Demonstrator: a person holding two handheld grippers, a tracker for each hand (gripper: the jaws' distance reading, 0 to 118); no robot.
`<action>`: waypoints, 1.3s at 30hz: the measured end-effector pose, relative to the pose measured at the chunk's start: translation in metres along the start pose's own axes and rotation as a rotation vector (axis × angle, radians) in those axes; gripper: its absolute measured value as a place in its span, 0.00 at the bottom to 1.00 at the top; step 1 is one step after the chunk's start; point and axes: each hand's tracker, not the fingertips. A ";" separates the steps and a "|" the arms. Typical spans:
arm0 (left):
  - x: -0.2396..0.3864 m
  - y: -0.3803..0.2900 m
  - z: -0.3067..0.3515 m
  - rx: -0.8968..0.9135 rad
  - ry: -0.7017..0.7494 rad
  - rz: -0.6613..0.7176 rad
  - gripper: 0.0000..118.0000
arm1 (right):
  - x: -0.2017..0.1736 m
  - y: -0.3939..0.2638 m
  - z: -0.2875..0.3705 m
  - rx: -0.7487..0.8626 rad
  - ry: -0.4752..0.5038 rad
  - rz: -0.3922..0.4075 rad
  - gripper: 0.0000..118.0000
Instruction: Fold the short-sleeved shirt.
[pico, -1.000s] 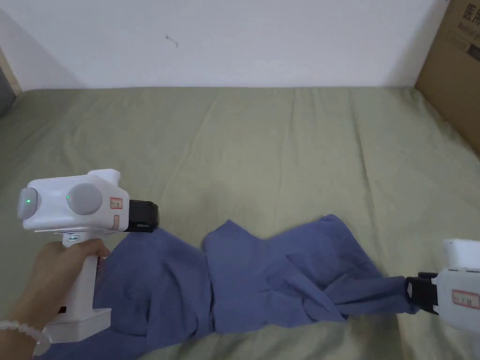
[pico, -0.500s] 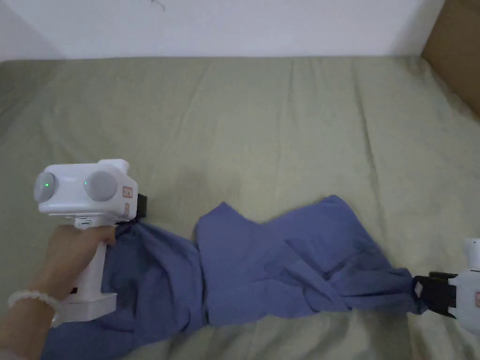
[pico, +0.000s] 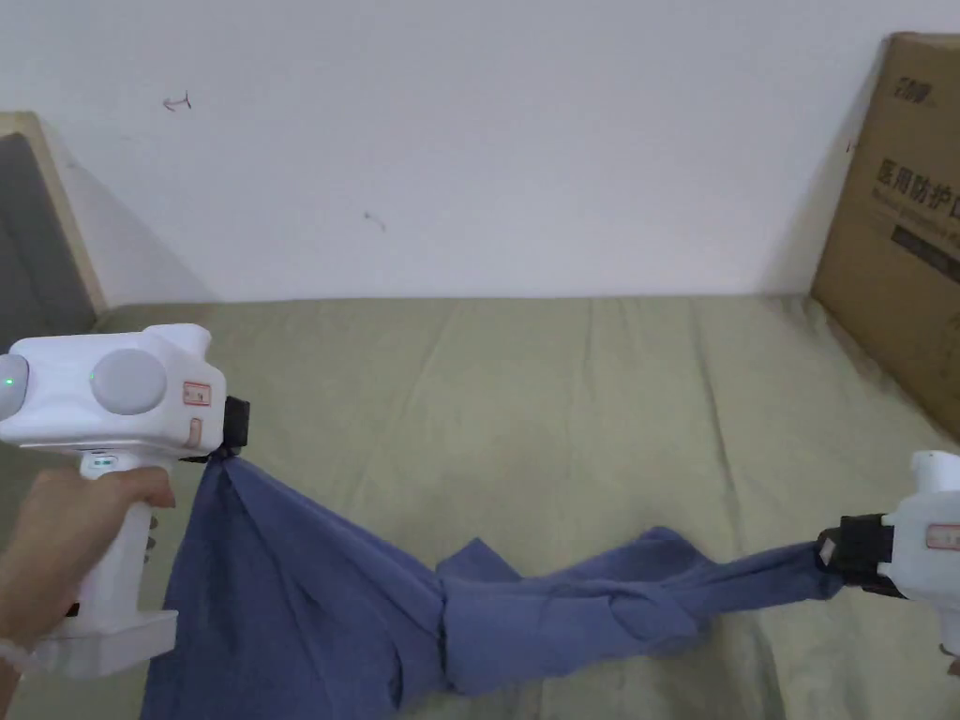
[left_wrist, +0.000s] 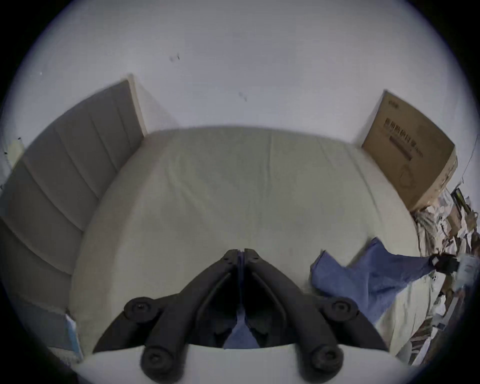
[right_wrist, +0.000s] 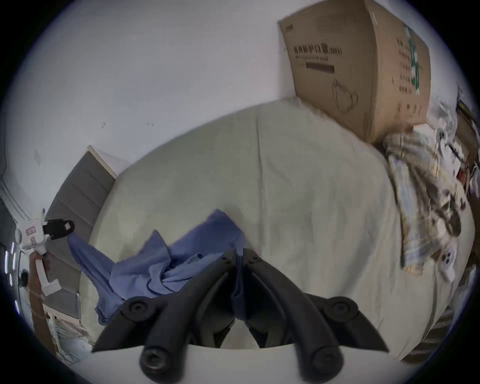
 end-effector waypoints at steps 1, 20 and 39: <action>-0.005 0.008 0.020 0.033 0.015 -0.008 0.01 | -0.006 0.012 0.011 0.027 0.003 0.008 0.04; -0.095 0.052 0.230 0.325 0.171 0.094 0.01 | -0.006 0.150 0.199 0.374 -0.173 0.017 0.04; -0.090 0.072 0.143 0.212 0.223 0.057 0.01 | 0.006 0.170 0.121 0.274 -0.184 -0.032 0.04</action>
